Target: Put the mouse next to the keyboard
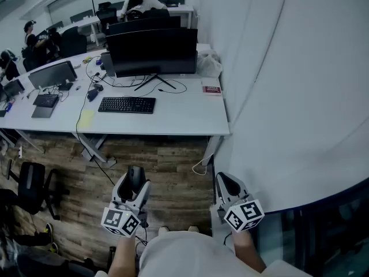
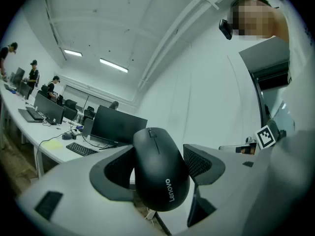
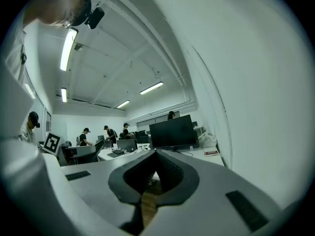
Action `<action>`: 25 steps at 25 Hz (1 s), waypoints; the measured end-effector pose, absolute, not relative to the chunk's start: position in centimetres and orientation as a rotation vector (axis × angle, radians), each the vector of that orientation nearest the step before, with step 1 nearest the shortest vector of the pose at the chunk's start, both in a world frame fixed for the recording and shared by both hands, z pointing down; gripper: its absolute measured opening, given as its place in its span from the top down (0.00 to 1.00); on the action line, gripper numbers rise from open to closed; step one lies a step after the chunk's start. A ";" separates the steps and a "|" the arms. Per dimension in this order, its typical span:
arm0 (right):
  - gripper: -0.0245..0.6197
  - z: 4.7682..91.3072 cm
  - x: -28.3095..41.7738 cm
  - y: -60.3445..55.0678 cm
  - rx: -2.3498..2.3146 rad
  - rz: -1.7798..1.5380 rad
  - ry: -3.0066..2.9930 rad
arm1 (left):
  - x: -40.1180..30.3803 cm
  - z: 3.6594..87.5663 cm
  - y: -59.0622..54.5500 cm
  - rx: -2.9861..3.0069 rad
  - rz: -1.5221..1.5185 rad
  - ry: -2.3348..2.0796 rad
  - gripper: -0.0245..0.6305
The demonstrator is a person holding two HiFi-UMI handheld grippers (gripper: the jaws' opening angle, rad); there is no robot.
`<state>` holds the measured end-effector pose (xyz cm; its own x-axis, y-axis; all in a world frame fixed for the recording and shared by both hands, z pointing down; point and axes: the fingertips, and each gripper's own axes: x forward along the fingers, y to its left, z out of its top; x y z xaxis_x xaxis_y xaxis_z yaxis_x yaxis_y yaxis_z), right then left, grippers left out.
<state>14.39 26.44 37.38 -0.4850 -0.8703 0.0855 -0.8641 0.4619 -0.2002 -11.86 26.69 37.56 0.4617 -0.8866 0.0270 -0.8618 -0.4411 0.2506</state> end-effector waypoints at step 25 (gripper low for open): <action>0.93 36.5 15.4 30.7 -1.400 -0.301 2.746 | -8.0 37.0 30.8 2.524 -0.139 -1.507 0.47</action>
